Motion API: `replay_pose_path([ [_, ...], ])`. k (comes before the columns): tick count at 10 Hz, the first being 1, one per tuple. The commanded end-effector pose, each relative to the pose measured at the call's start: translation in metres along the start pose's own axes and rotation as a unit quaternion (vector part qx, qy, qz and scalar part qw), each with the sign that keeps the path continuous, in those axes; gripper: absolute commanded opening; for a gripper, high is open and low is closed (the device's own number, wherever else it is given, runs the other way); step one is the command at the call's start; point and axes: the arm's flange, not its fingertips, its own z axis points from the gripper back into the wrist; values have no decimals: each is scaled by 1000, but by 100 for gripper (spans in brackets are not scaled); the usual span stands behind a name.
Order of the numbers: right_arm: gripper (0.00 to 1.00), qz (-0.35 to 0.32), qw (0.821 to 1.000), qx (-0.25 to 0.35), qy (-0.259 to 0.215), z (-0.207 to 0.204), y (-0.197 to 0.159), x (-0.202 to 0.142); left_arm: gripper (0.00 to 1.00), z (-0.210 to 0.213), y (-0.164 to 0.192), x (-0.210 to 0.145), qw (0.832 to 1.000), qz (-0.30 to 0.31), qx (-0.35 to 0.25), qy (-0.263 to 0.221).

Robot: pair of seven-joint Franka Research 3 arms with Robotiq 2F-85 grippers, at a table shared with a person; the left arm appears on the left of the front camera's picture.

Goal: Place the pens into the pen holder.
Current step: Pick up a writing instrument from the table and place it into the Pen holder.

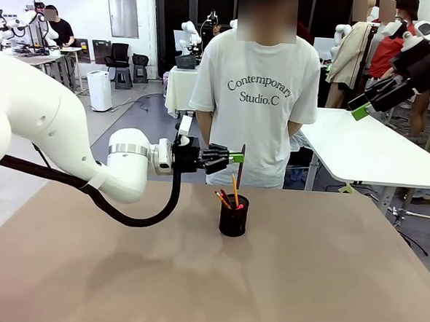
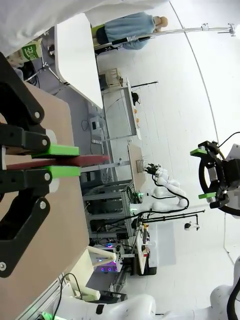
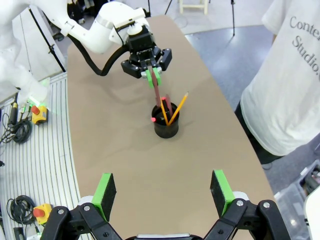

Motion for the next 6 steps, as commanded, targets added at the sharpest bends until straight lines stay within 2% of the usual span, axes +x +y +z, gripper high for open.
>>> replay_pose_path([
  [1, 100, 0, 1000, 1, 0, 1, 2, 0, 0, 1, 12, -10, 1000, -13, 6, -23],
  [4, 100, 0, 1000, 1, 0, 1, 2, 0, 0, 0, 16, -28, 999, -32, 6, -23],
  [6, 100, 0, 1000, 1, 0, 1, 2, 0, 0, -2, 19, -41, 1000, -19, -2, -24],
])
